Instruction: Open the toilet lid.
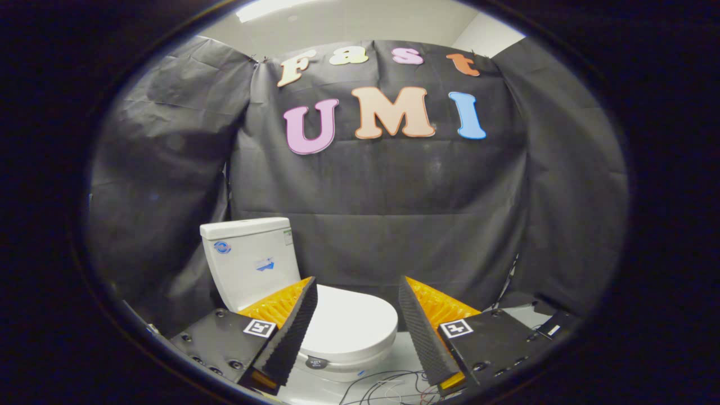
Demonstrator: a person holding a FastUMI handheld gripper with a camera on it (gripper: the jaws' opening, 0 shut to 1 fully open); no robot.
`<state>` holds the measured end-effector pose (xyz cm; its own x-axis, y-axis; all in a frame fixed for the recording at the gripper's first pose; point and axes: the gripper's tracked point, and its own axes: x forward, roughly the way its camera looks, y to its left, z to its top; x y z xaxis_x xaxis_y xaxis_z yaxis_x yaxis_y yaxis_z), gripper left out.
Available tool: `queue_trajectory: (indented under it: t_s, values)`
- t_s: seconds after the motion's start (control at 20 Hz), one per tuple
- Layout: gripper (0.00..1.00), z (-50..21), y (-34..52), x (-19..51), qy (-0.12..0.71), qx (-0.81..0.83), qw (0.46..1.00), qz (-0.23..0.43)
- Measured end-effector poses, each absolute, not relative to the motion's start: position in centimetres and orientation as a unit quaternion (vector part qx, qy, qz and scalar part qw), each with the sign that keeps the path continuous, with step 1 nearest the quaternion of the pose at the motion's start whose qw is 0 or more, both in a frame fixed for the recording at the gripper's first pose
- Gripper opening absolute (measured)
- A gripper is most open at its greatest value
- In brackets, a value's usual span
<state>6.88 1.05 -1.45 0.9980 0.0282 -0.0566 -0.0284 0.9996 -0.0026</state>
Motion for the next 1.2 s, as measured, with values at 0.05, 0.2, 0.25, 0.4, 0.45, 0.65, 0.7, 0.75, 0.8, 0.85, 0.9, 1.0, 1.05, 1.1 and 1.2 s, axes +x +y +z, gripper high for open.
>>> queue_trajectory:
  t_s: [0.05, 0.2, 0.25, 0.4, 0.45, 0.65, 0.7, 0.75, 0.8, 0.85, 0.9, 1.0, 1.05, 1.1, 1.2]
  values:
    - [0.90, -2.0, 1.6, 7.7, 0.037, -0.003, 0.999, 0.021]
    - [0.90, -3.8, 3.5, 10.6, 0.054, 0.015, 0.998, 0.033]
    - [0.90, -4.5, 4.3, 11.4, 0.056, 0.028, 0.998, 0.033]
    - [0.90, -6.0, 7.1, 14.0, 0.042, 0.094, 0.994, 0.029]
    - [0.90, -6.5, 7.9, 14.8, 0.035, 0.120, 0.992, 0.024]
    - [0.87, -9.6, 9.4, 16.8, 0.031, 0.242, 0.969, -0.036]
    - [0.85, -10.2, 9.6, 17.0, 0.024, 0.272, 0.960, -0.055]
    - [0.84, -10.8, 9.9, 17.1, 0.013, 0.302, 0.951, -0.073]
    - [0.84, -11.4, 10.2, 16.9, 0.004, 0.330, 0.940, -0.089]
    - [0.84, -12.5, 10.4, 16.8, 0.000, 0.355, 0.929, -0.107]
    - [0.84, -13.7, 10.8, 16.4, 0.001, 0.376, 0.918, -0.125]
    - [0.84, -15.8, 11.9, 15.7, 0.001, 0.416, 0.897, -0.151]
    - [0.84, -16.6, 12.5, 15.3, -0.001, 0.435, 0.886, -0.161]
    - [0.84, -17.4, 12.9, 15.0, -0.004, 0.453, 0.875, -0.170]
    - [0.84, -19.3, 13.8, 14.2, -0.009, 0.489, 0.851, -0.191]
